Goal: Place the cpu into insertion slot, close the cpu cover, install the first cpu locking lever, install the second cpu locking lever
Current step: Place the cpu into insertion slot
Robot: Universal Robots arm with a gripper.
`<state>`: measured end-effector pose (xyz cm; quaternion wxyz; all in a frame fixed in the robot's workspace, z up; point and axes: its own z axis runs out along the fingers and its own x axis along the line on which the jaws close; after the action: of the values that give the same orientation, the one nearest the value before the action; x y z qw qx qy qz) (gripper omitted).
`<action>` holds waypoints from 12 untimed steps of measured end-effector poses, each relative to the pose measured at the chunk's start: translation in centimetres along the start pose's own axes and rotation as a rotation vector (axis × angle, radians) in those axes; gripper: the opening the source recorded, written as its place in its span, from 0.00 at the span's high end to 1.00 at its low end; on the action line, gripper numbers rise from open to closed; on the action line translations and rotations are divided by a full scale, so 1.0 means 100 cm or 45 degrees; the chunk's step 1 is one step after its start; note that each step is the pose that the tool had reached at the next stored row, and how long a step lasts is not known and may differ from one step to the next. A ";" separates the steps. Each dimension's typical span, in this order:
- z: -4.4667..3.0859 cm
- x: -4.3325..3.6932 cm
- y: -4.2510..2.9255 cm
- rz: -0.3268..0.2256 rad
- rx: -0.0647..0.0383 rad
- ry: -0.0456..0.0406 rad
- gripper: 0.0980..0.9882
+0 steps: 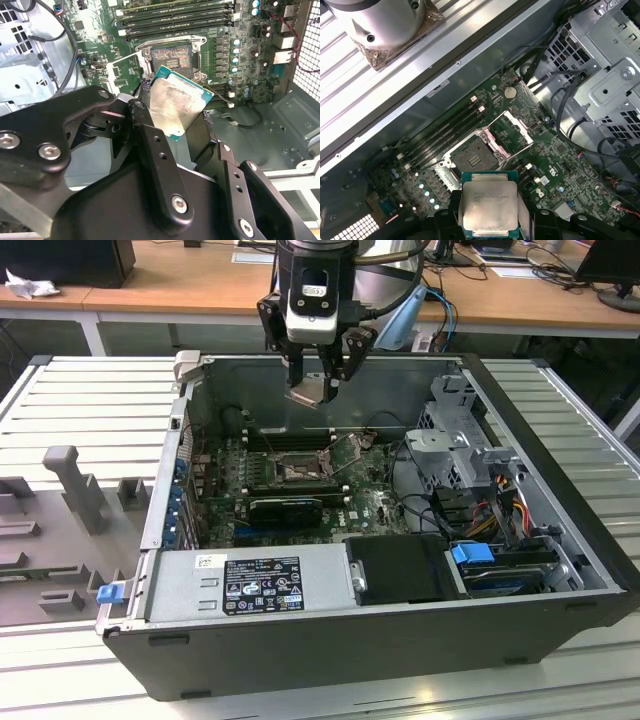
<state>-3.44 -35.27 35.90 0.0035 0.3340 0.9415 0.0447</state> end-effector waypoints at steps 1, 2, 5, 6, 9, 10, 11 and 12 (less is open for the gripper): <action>0.0000 0.0000 0.0000 0.005 0.000 0.000 0.52; 0.0000 0.0000 0.0000 0.009 0.000 -0.001 0.52; 0.0000 0.0000 0.0000 0.034 -0.001 -0.003 0.52; 0.0000 0.0000 0.0000 0.042 -0.001 -0.004 0.52; 0.0000 0.0000 0.0000 0.059 -0.001 -0.005 0.52; 0.0000 0.0000 0.0000 0.070 -0.002 -0.006 0.52; 0.0000 0.0000 0.0000 0.076 -0.002 -0.007 0.52; 0.0000 0.0000 0.0000 0.085 -0.002 -0.007 0.52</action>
<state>-3.44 -35.27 35.90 0.0050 0.3653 0.9298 0.0445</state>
